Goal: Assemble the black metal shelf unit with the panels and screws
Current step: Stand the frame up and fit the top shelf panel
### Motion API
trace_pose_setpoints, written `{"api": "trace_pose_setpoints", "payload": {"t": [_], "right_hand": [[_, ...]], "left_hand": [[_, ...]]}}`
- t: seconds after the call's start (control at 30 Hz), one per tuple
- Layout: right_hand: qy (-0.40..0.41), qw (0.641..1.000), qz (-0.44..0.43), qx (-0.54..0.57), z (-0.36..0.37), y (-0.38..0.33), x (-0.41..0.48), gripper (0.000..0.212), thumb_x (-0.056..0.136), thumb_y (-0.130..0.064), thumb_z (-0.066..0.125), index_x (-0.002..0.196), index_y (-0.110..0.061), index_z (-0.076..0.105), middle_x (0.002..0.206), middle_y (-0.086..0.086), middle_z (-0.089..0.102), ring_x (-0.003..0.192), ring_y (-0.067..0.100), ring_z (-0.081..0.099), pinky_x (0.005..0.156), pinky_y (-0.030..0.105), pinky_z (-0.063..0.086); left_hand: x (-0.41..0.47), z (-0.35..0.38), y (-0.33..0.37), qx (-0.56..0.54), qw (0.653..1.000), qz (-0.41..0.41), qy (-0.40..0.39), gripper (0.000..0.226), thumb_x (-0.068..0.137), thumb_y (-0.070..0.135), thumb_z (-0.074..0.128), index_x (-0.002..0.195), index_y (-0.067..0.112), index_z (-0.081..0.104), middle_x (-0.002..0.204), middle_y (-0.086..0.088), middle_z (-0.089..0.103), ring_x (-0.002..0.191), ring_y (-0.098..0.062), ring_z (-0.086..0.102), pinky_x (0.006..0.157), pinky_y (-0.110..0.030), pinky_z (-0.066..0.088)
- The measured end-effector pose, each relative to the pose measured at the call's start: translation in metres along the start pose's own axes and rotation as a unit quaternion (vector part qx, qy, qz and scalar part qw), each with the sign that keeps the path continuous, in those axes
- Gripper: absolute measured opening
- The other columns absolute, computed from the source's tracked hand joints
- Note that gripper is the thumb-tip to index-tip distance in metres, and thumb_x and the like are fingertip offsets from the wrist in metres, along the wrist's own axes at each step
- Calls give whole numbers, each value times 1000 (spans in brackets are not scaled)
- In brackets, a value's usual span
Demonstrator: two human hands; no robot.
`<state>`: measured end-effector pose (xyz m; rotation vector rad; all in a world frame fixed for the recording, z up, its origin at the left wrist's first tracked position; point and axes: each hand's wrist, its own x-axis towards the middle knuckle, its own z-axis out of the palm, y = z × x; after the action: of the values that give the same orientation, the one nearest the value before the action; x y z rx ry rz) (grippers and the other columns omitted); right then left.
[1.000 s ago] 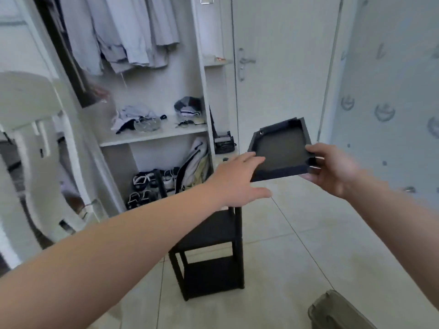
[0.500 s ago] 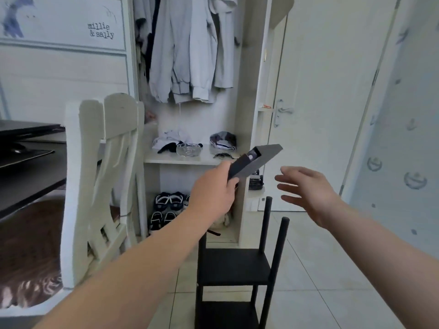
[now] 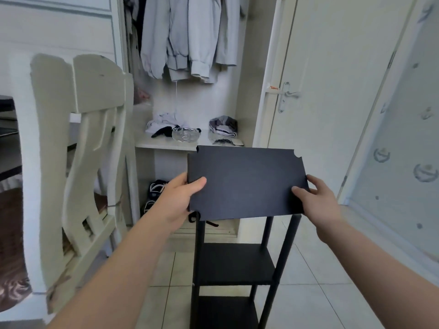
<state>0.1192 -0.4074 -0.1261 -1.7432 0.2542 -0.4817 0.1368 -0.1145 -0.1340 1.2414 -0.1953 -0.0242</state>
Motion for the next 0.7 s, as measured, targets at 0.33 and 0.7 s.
{"api": "trace_pose_setpoints", "payload": {"t": [0.33,0.7], "right_hand": [[73,992,7,104,12,56,27,32,89,-19,77,119,-14,66,109,-5,71,97,8,67,82,23,50],[36,996,11,80,13,79,68,40,95,-22,68,134,-15,63,120,-8,66,98,-2,59,93,29,45]], "left_hand": [[48,-11,-47,95,990,-16,102,21,99,31,60,110,14,67,99,1,77,93,-18,73,62,-30,58],[77,-20,-73,198,970,-3,141,15,95,42,63,109,38,64,108,14,70,104,-11,65,94,-39,51]]}}
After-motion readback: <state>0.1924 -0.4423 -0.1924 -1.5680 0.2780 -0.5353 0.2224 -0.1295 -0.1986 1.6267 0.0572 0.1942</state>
